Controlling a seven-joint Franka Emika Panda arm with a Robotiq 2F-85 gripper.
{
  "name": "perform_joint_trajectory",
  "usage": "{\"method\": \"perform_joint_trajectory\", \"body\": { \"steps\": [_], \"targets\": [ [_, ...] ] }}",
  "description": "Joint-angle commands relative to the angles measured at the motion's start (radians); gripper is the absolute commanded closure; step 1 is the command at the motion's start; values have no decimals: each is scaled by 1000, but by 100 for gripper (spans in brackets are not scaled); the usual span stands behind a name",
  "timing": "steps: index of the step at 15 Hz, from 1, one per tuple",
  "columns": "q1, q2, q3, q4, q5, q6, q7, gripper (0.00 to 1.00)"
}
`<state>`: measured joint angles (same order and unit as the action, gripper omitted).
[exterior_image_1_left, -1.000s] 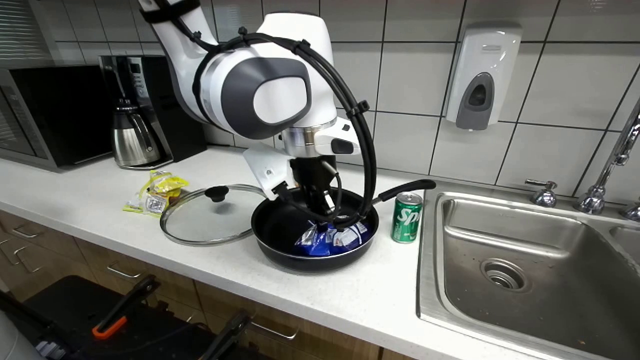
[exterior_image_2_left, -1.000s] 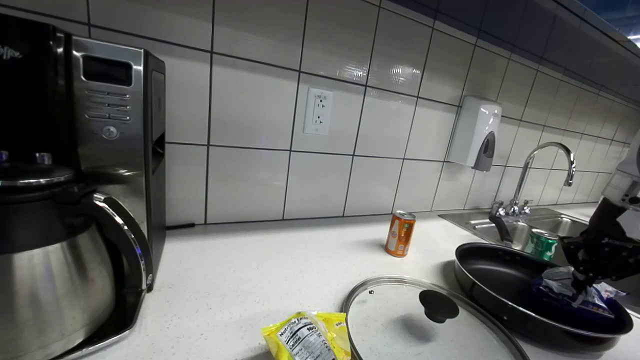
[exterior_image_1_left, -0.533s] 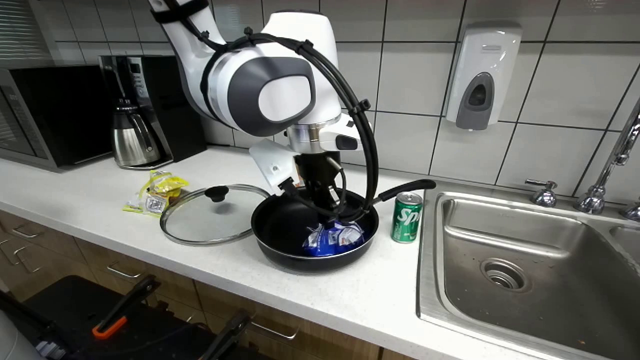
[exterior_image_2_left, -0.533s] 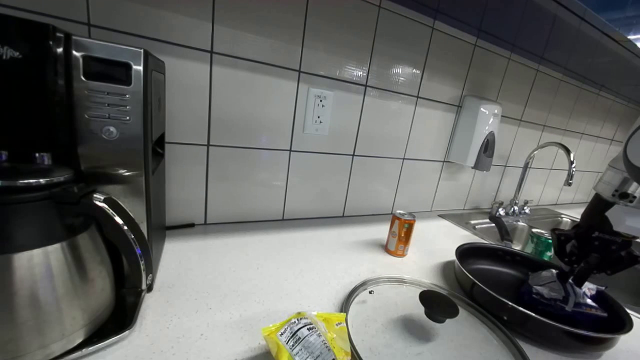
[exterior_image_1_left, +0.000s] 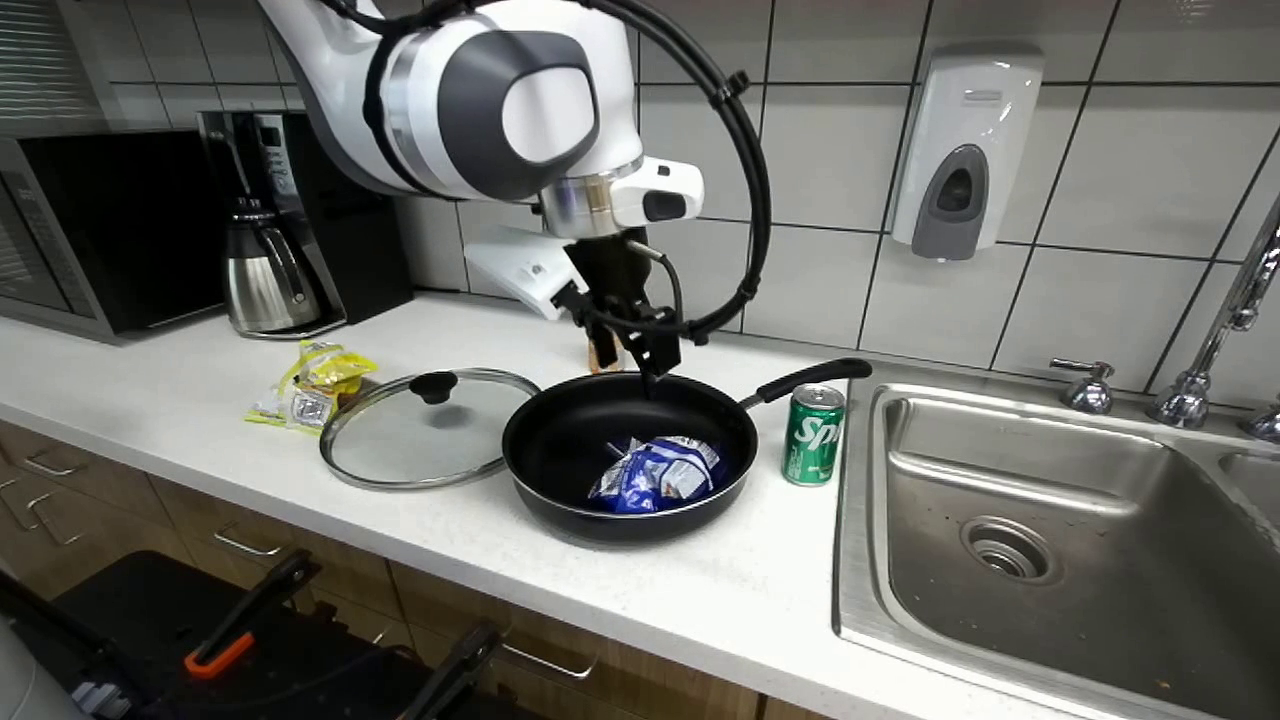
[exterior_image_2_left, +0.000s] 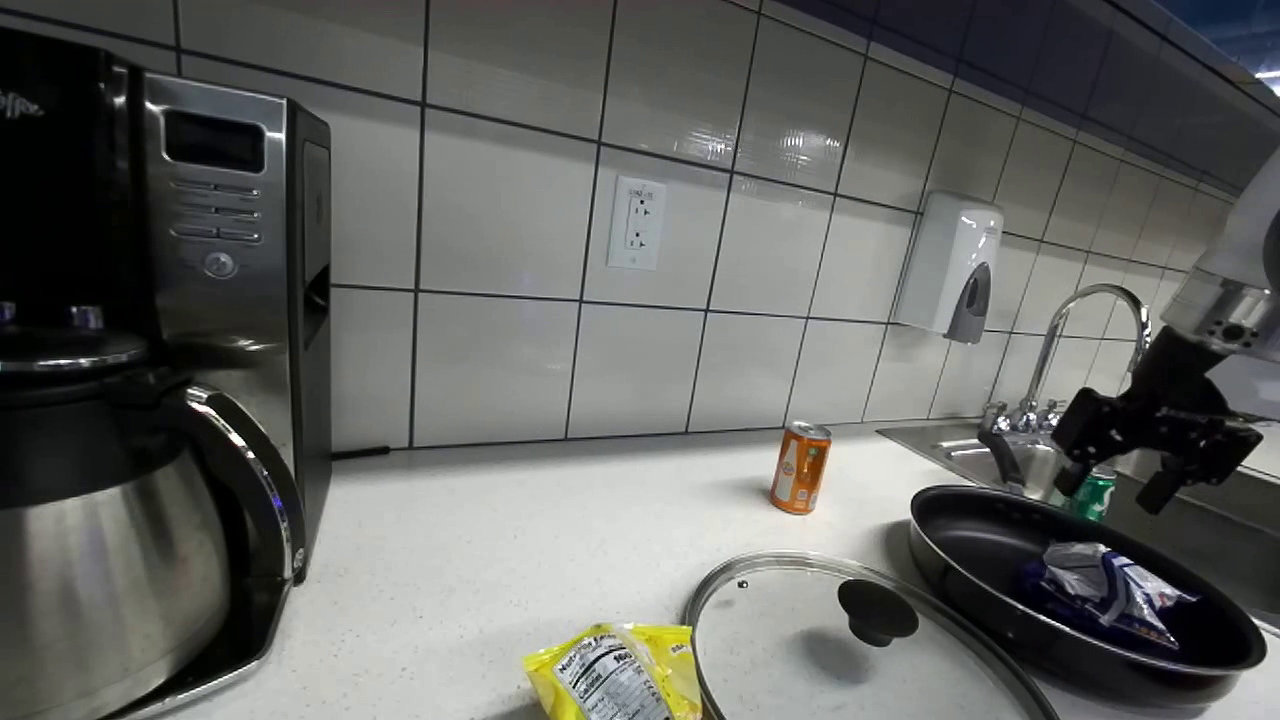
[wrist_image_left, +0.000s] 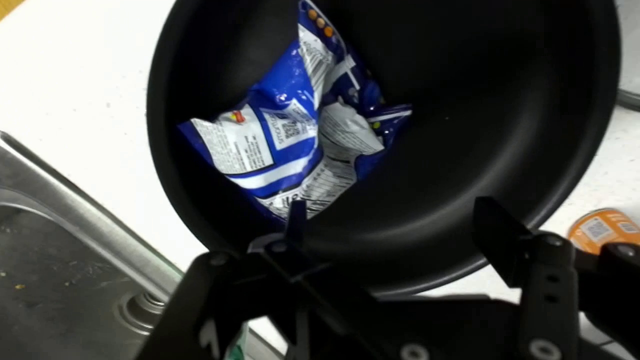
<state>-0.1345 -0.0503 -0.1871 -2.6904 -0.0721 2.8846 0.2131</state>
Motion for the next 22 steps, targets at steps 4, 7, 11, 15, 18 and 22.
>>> {"method": "perform_joint_trajectory", "body": {
  "steps": [4,7,11,15,18,22],
  "targets": [
    [91,-178,96,-33,97,-145,-121,0],
    [164,-194,123,-24,162,-159,-188,0],
    [286,-169,130,-2,309,-138,-320,0],
    [392,-126,142,43,444,-150,-447,0],
    [445,-83,165,85,525,-161,-510,0],
    [456,1,222,161,567,-192,-539,0]
  ]
}}
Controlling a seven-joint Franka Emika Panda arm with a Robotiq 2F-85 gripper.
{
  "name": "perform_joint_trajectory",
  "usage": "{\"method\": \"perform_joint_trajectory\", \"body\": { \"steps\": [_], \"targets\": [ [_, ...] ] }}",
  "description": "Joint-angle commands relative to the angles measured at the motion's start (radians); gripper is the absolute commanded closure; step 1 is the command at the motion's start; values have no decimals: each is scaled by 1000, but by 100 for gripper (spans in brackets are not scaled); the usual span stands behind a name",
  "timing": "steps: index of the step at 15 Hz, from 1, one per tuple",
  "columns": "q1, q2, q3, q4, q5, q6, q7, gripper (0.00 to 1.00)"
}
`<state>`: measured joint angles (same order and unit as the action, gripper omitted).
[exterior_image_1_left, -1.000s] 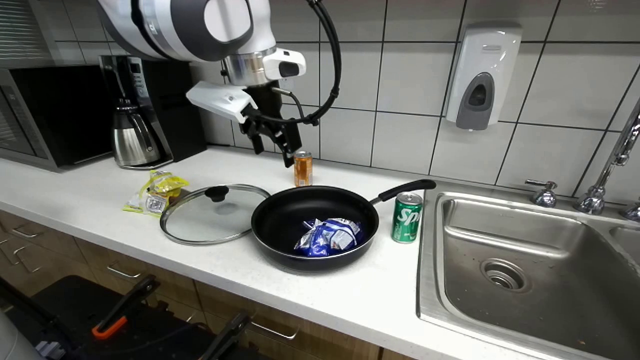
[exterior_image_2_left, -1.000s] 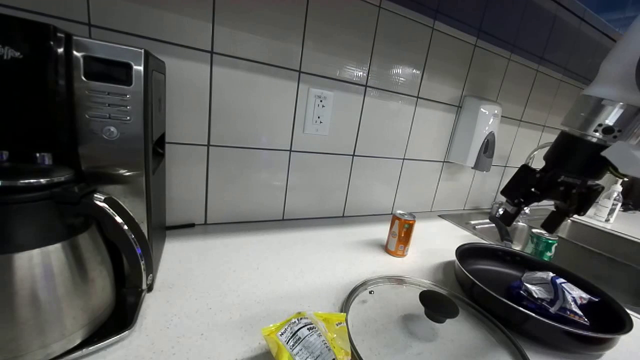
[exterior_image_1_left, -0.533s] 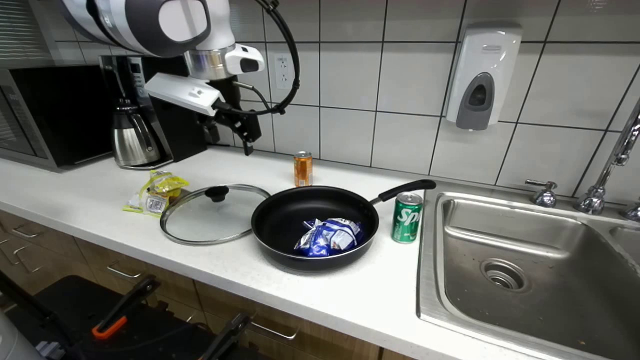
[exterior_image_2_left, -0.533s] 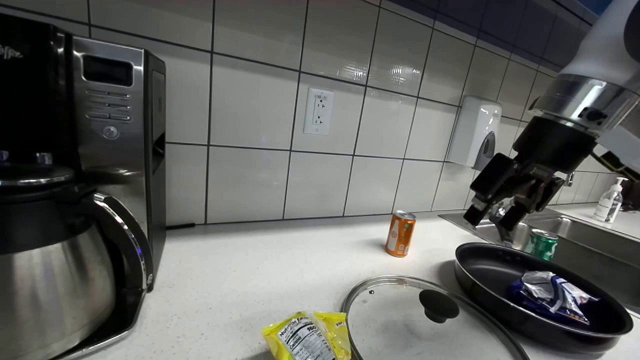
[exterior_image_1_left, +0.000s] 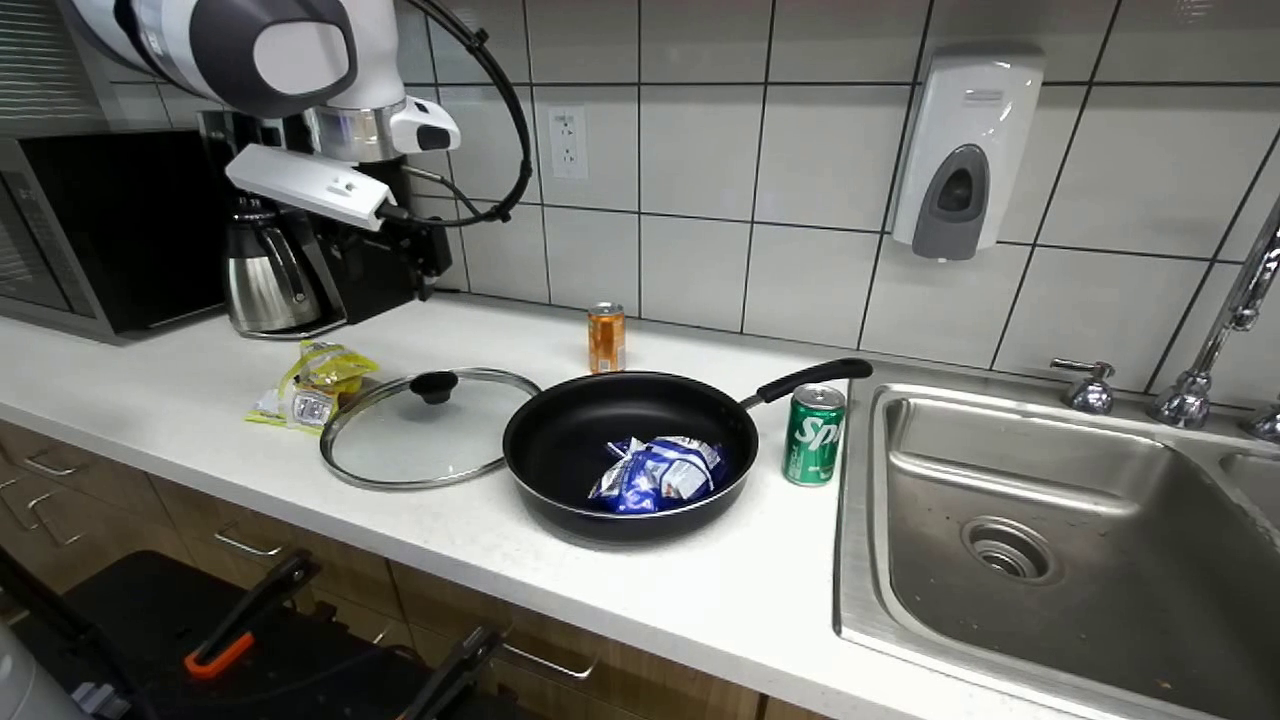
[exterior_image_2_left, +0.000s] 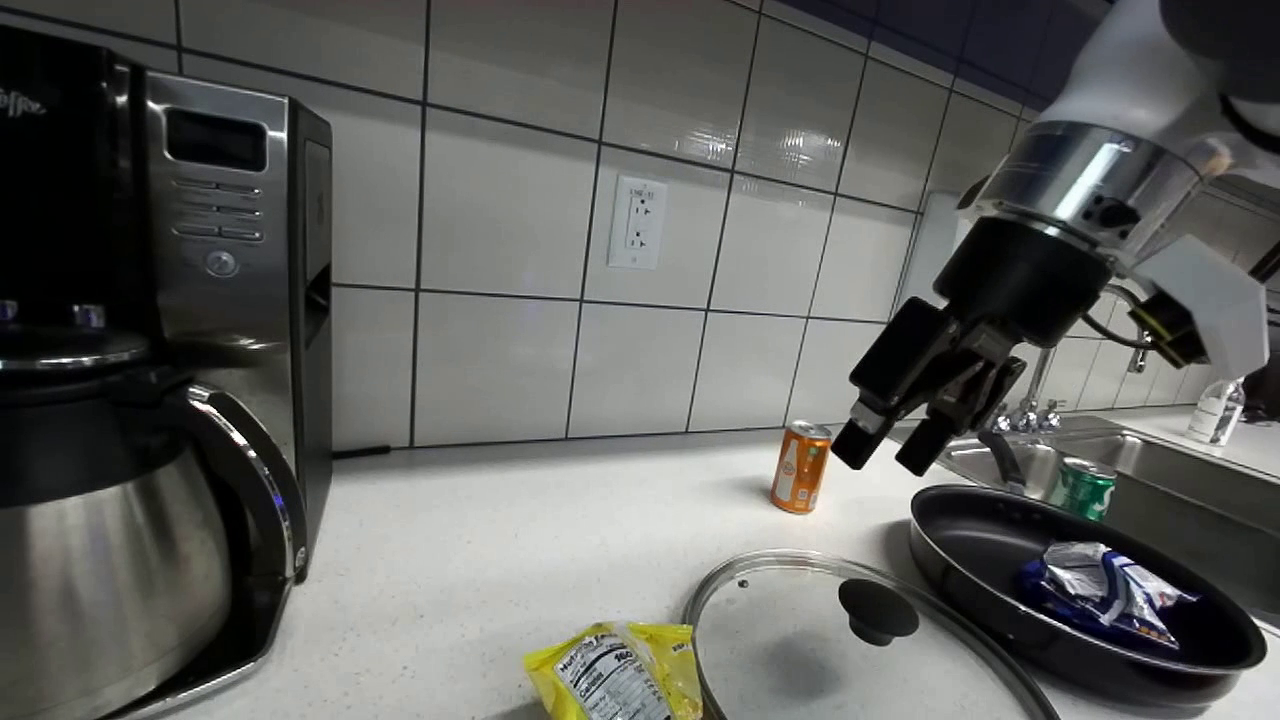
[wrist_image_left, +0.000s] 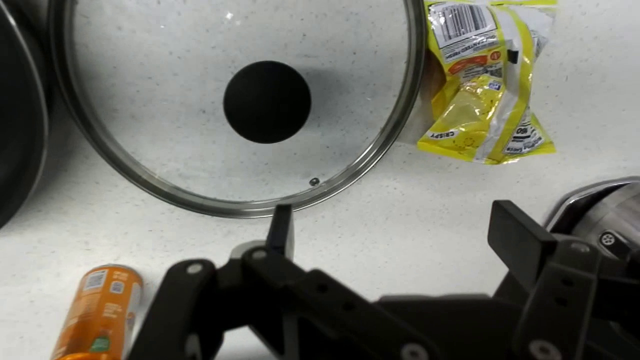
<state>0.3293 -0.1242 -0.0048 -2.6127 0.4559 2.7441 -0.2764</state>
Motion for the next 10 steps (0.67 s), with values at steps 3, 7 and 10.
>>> {"method": "perform_joint_trajectory", "body": {
  "steps": [3,7,10],
  "targets": [
    [-23,158,103,153,5,-84,-24,0],
    [-35,266,178,248,-64,-118,29,0],
    [-30,338,196,309,-179,-152,140,0]
  ]
}}
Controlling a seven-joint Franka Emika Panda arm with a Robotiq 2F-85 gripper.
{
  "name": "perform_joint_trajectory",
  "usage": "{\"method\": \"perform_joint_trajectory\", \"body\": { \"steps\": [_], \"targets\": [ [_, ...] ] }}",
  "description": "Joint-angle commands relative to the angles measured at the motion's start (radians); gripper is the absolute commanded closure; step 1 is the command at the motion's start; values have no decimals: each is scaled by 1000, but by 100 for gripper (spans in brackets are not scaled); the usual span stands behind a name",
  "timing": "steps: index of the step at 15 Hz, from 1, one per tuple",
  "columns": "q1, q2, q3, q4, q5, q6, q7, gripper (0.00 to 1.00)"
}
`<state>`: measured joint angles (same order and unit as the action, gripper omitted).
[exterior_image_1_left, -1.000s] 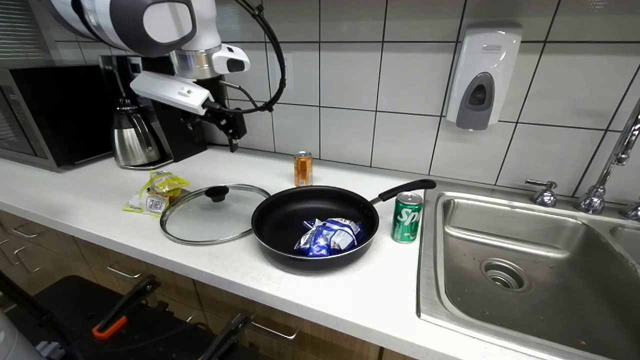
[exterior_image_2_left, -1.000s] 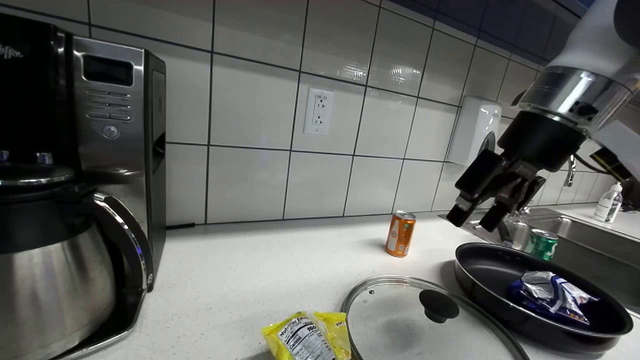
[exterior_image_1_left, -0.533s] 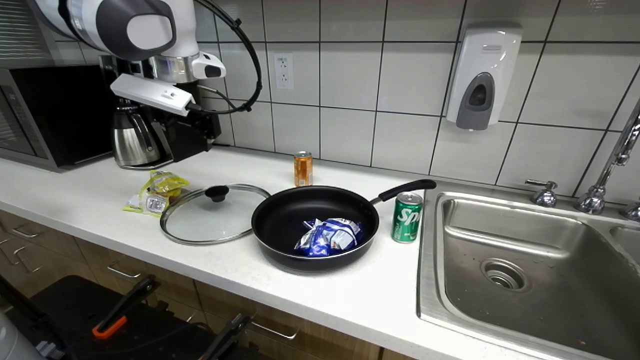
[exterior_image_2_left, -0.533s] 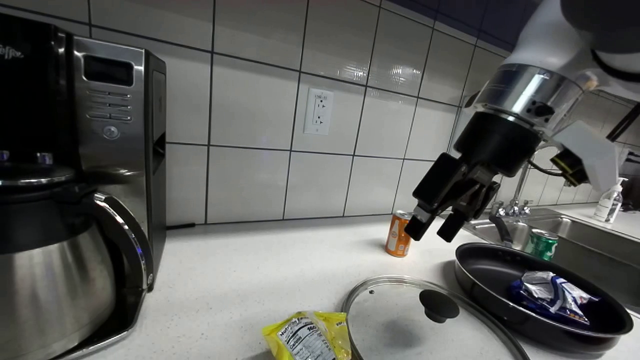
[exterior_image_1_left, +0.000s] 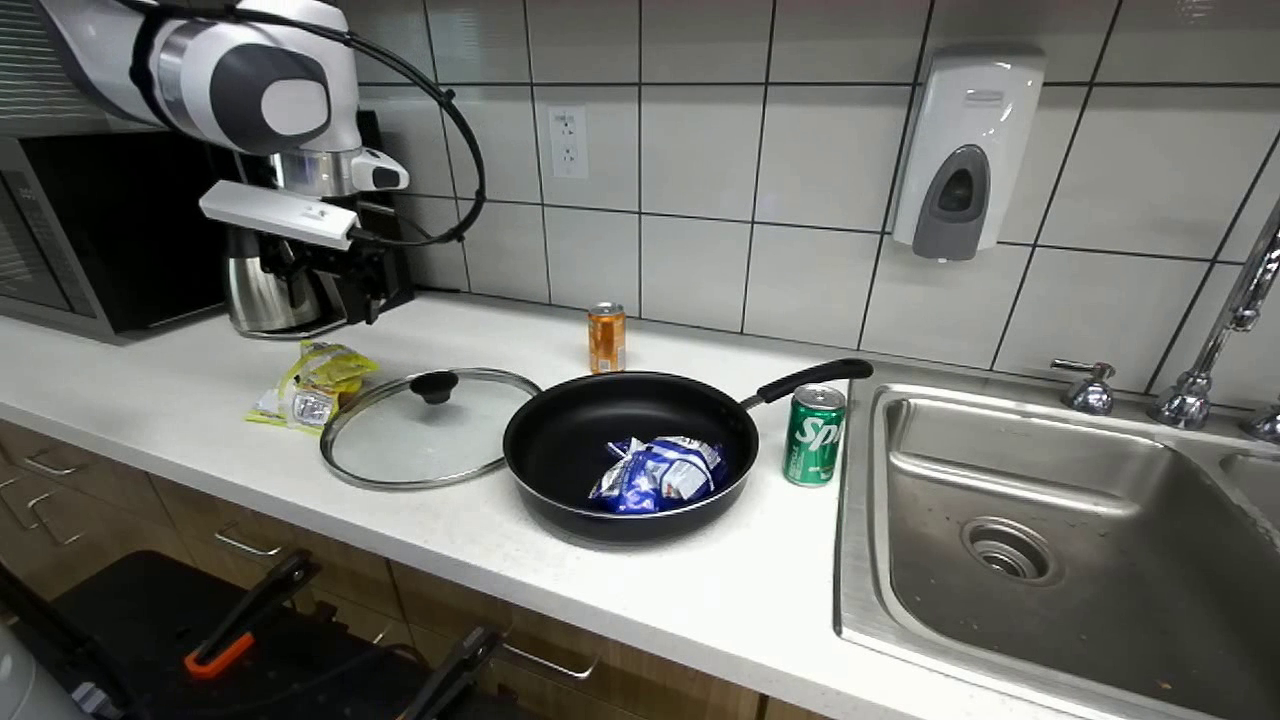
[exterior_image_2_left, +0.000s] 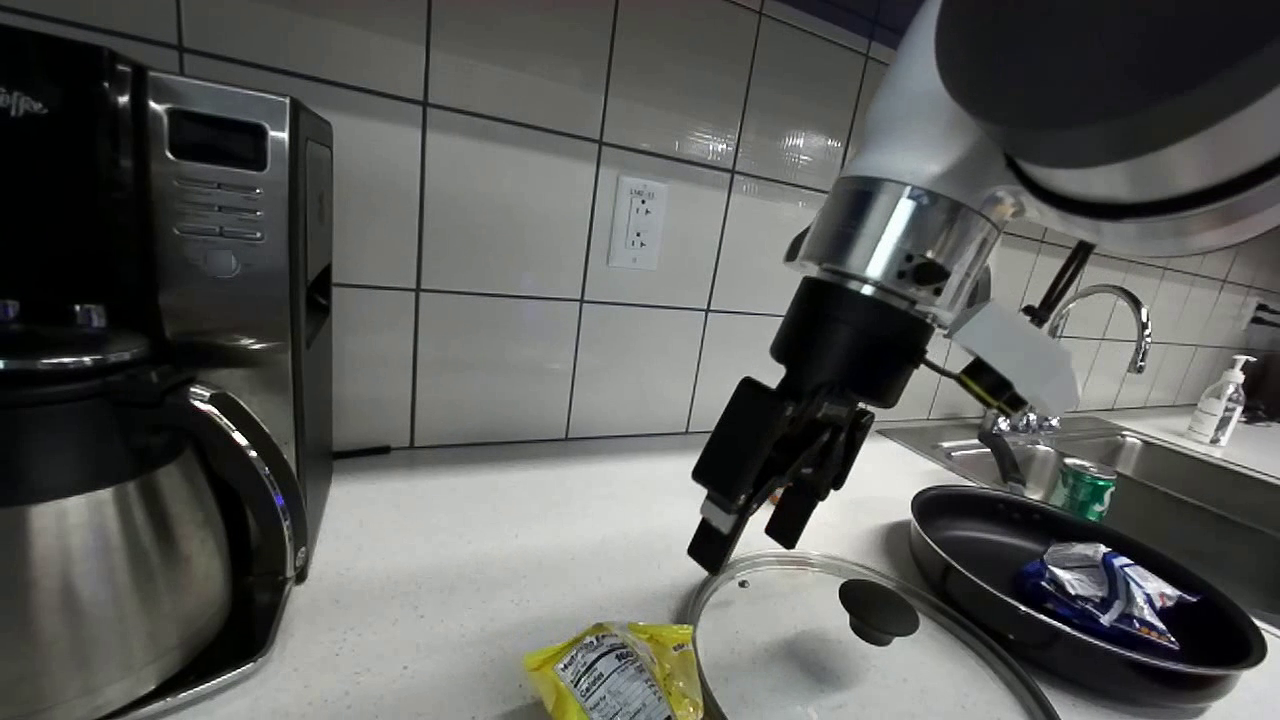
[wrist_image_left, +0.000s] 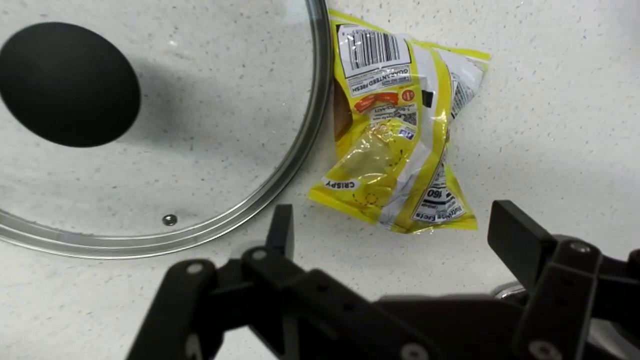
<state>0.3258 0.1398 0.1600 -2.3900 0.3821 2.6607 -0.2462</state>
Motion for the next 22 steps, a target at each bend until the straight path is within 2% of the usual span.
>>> {"method": "perform_joint_trajectory", "body": {
  "steps": [1,4,6,9,10,11,12,22],
  "targets": [
    [-24,92,32,101,-139,-80,144,0],
    [-16,126,33,147,-223,-150,233,0],
    [-15,130,49,170,-242,-203,237,0],
    [-6,131,68,184,-260,-267,248,0],
    [-21,138,89,189,-218,-285,207,0],
    [-28,137,101,183,-196,-279,181,0],
    [-22,128,89,160,-228,-238,211,0],
    [-23,132,99,160,-220,-243,208,0]
  ]
}}
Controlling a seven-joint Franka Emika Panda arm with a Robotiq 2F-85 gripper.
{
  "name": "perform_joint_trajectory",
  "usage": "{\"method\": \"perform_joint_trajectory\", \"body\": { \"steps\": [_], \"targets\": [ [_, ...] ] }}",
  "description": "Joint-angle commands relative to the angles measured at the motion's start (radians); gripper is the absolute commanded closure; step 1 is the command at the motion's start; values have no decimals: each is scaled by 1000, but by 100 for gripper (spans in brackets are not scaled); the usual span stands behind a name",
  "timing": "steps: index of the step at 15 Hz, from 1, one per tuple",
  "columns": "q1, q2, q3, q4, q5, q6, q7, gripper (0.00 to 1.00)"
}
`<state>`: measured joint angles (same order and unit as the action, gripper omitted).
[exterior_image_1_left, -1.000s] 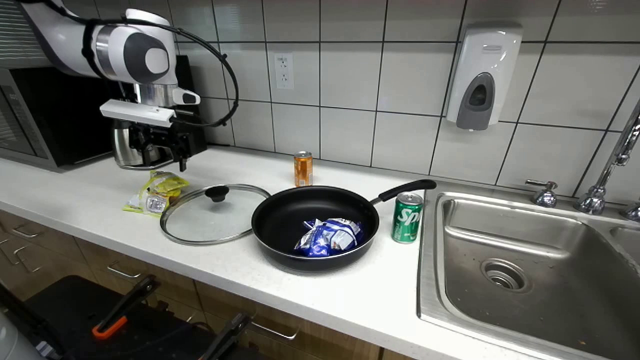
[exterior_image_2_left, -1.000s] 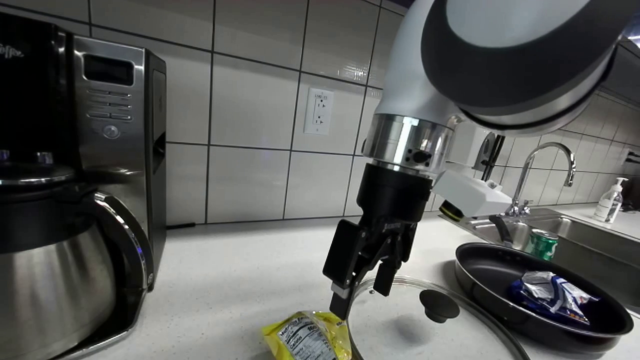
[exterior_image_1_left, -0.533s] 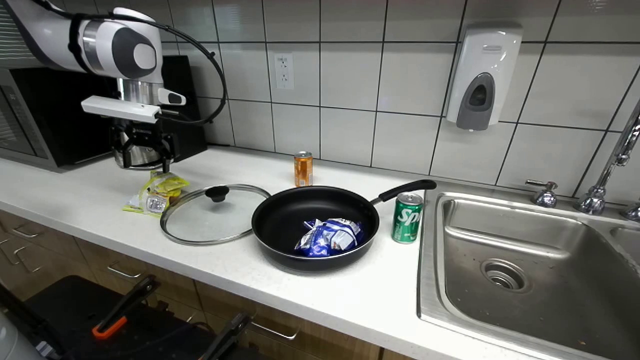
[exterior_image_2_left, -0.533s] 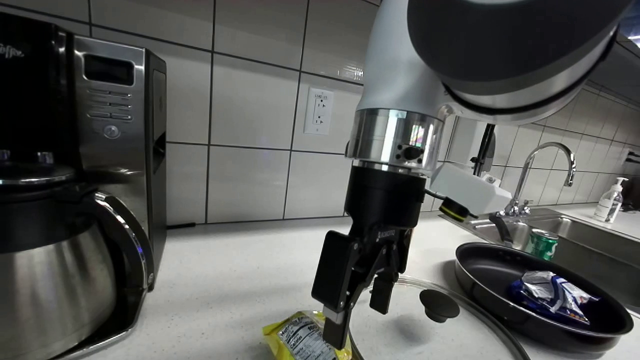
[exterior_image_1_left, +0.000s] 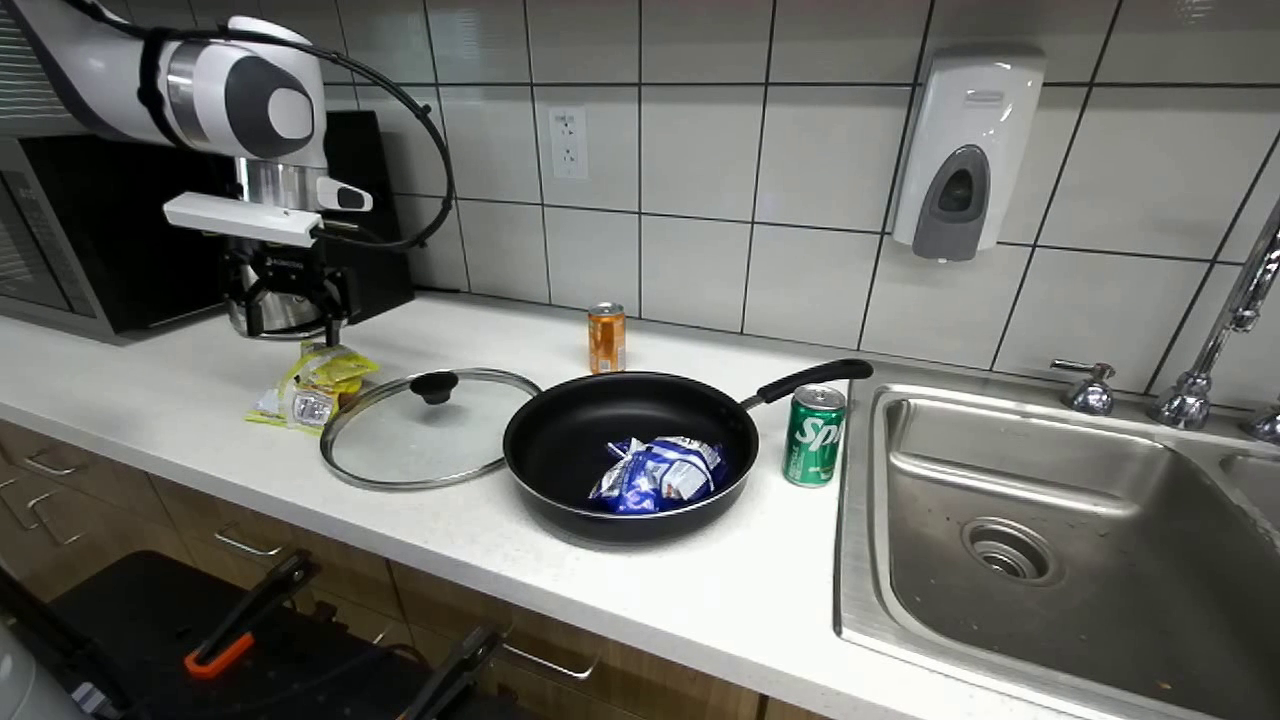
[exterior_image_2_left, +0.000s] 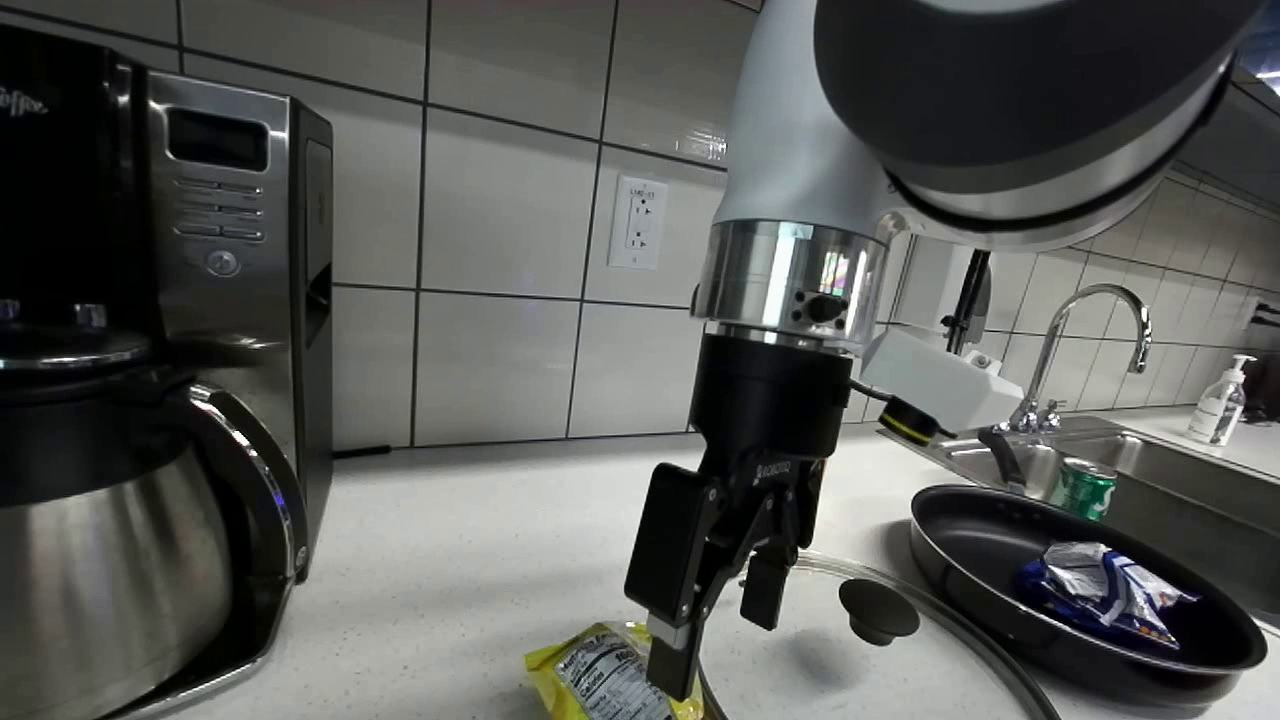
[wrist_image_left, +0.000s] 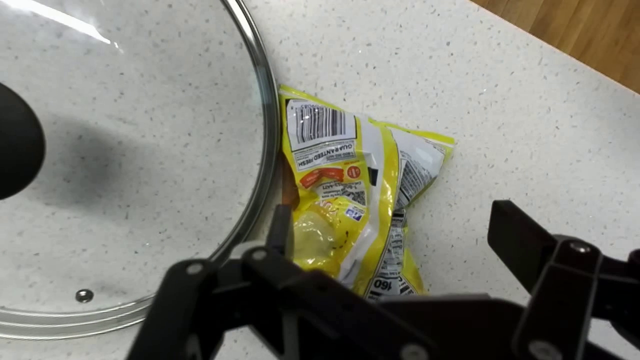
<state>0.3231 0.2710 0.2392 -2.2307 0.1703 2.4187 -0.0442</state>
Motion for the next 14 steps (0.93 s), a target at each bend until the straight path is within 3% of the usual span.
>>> {"method": "perform_joint_trajectory", "body": {
  "steps": [1,10,14],
  "targets": [
    [-20,1,20,1,-8,-1,6,0],
    [9,30,5,-18,-46,164,132,0],
    [9,57,29,-3,-29,165,111,0]
  ]
}}
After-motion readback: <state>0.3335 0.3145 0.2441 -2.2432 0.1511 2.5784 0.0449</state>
